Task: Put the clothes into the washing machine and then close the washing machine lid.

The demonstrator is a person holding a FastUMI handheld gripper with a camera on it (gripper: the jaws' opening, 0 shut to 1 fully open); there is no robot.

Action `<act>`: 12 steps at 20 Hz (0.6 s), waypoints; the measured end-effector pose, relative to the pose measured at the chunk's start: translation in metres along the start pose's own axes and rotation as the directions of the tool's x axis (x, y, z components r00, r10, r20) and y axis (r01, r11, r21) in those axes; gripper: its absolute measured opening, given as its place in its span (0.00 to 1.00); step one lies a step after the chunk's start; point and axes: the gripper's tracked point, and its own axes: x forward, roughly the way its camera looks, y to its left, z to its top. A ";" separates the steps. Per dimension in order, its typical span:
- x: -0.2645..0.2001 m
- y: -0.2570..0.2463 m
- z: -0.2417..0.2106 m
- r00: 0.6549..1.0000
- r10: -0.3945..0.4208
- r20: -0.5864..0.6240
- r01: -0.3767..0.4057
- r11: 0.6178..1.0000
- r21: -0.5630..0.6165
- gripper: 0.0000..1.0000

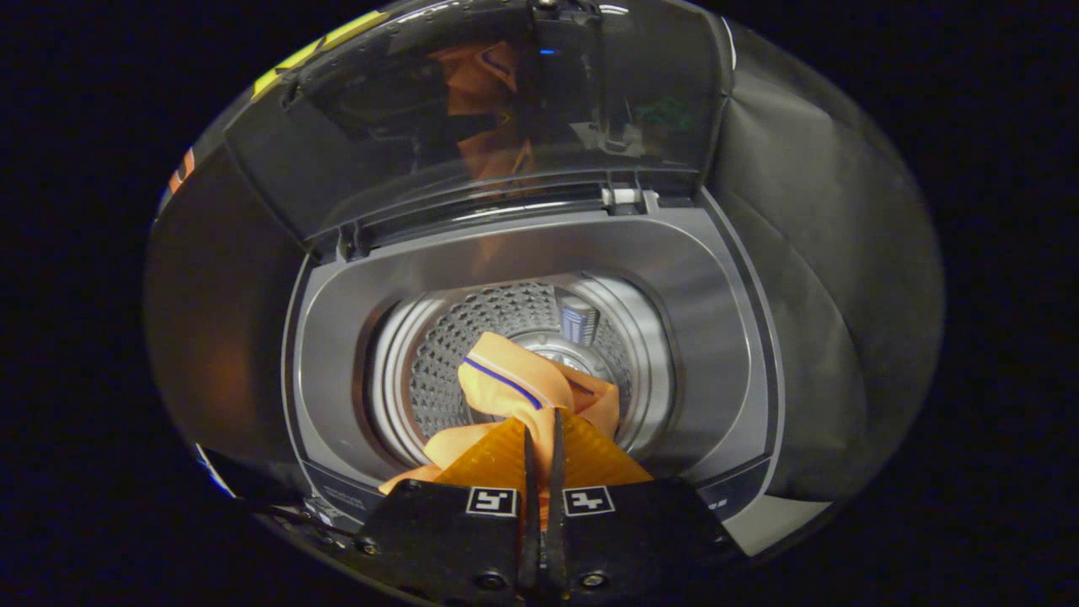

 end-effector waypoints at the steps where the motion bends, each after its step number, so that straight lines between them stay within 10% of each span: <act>1: 0.001 -0.001 0.001 1.000 -0.002 0.003 0.002 1.000 -0.005 0.07; 12: -0.005 0.004 -0.003 1.000 -0.011 0.011 0.012 1.000 -0.026 0.15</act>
